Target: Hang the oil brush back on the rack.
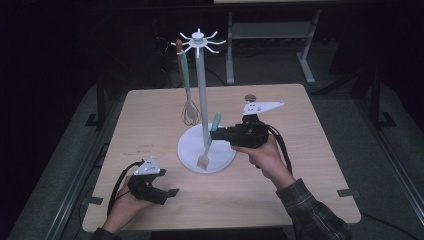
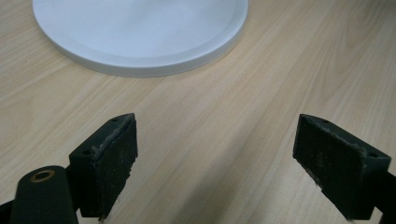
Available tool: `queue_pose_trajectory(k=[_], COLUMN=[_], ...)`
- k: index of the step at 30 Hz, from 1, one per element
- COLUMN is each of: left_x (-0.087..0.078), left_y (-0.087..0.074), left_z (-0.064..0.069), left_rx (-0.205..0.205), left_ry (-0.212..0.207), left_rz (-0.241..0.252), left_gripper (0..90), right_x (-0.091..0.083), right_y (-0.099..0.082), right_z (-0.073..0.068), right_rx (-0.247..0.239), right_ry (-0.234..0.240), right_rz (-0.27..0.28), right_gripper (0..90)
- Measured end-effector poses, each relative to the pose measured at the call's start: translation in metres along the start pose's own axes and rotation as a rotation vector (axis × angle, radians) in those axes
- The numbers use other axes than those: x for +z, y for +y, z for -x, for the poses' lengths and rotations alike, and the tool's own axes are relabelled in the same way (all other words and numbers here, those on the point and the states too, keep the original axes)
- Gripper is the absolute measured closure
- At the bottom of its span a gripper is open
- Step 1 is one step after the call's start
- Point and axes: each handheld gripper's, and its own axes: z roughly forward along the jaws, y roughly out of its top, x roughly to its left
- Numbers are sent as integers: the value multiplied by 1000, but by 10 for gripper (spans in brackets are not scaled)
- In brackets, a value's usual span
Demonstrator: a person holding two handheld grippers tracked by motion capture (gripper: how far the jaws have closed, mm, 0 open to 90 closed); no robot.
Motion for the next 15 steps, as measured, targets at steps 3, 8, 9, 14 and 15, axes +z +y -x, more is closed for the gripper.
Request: queue_pose_trajectory(k=[3,8,9,14,15], left_x=[-1,-2,-2,-2,-2], left_y=[0,0,0,0,1], left_z=[0,2,2,2,2], left_rx=[-1,3,8,7,9], left_ry=[2,11,11,8,6], left_rz=[4,15,13,8,5], left_gripper=[134,136,136,137,138], right_x=[-1,0,0,1,1], right_y=[8,28,31,43,49], right_z=[-2,-8,-9,-11,-11], right_rx=[-14,-46,-48,-63,-67], right_ry=[8,26,31,45,54], right_rz=[1,12,14,25,32], right_gripper=[845,845,845,845,845])
